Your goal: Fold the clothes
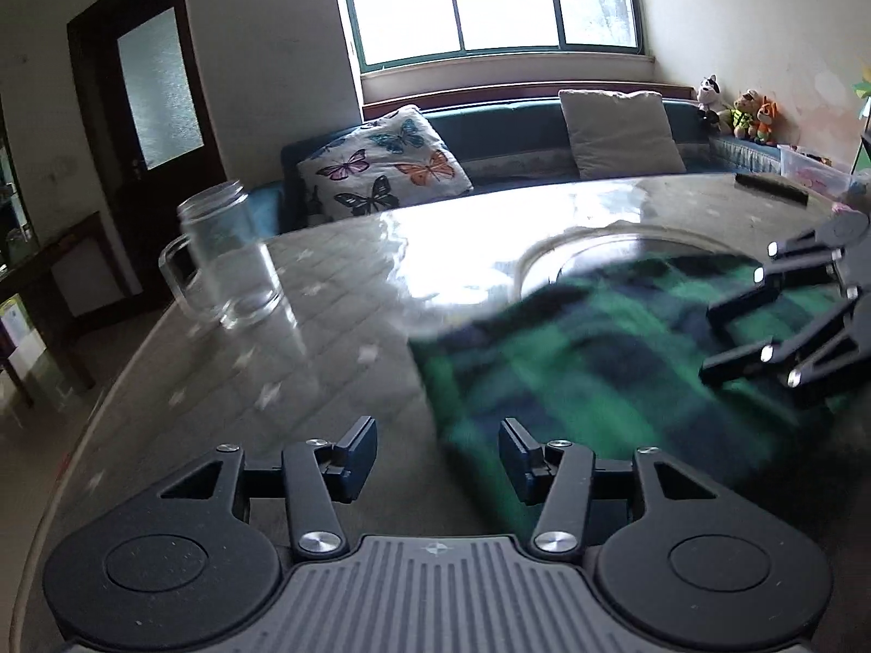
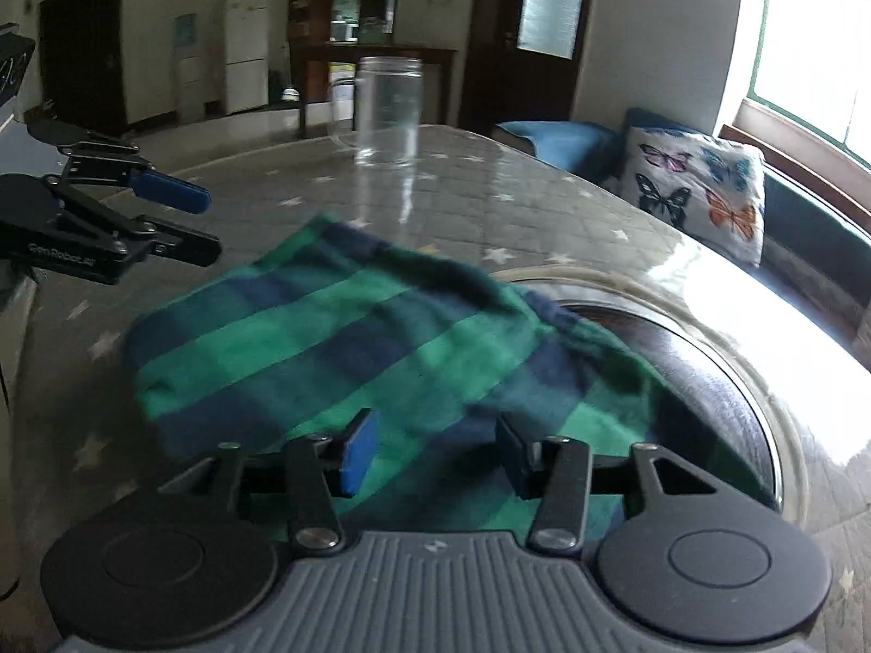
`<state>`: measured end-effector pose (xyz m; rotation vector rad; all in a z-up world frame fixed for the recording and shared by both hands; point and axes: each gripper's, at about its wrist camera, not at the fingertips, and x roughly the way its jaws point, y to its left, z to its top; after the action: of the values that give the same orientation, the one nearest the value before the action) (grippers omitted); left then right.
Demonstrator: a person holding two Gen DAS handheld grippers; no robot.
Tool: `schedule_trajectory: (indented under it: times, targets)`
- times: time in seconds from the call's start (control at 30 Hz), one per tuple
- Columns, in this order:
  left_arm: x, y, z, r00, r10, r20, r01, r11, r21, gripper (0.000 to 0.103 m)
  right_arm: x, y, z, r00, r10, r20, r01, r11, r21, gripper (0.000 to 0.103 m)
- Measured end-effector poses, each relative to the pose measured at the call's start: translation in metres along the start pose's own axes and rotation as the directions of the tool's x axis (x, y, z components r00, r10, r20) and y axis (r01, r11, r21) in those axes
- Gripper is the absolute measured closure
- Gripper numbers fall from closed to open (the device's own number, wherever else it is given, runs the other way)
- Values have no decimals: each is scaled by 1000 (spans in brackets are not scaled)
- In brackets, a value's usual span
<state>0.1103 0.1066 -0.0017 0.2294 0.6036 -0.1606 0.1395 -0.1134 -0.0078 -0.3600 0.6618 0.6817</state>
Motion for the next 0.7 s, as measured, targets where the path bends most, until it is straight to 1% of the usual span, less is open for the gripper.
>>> schedule_trajectory:
  times: [0.07,0.17,0.23,0.3,0.37,0.43,0.47,0.5,0.63,0.7]
  targets:
    - [-14,-2,-16,1000,-2,-8,2,1000,-5,50,-10,9,-7,1000,24,1,-24,1000,-17,45]
    - [-26,-8,-38,999,-26,-27,26,1000,-18,50,-22,22,-18,999,52,0,-52,998,-39,45]
    - [-27,-16,-49,999,-38,-34,37,999,-22,50,-31,29,-26,998,61,3,-61,997,-50,44]
    - [-26,-22,-53,999,-34,-27,34,999,-13,50,-41,34,-35,998,62,1,-62,997,-52,42]
    - [-22,-24,-53,999,-39,-12,39,999,-7,51,-51,37,-45,999,43,-1,-43,998,-45,42]
    - [-18,-26,-53,999,-44,4,44,999,-2,55,-60,35,-52,1000,20,-3,-20,999,-28,42]
    - [-16,-27,-53,999,-46,12,46,999,1,57,-66,31,-57,1000,-2,-1,2,1000,-5,42]
    - [-14,-28,-53,999,-48,19,48,999,4,63,-73,26,-61,1000,-26,2,26,999,22,42]
    - [-10,-32,-55,997,-71,39,70,997,26,65,-98,5,-80,992,-123,6,122,984,128,42]
    - [-10,-33,-56,996,-81,40,80,996,30,68,-107,-3,-89,987,-161,1,158,973,171,42]
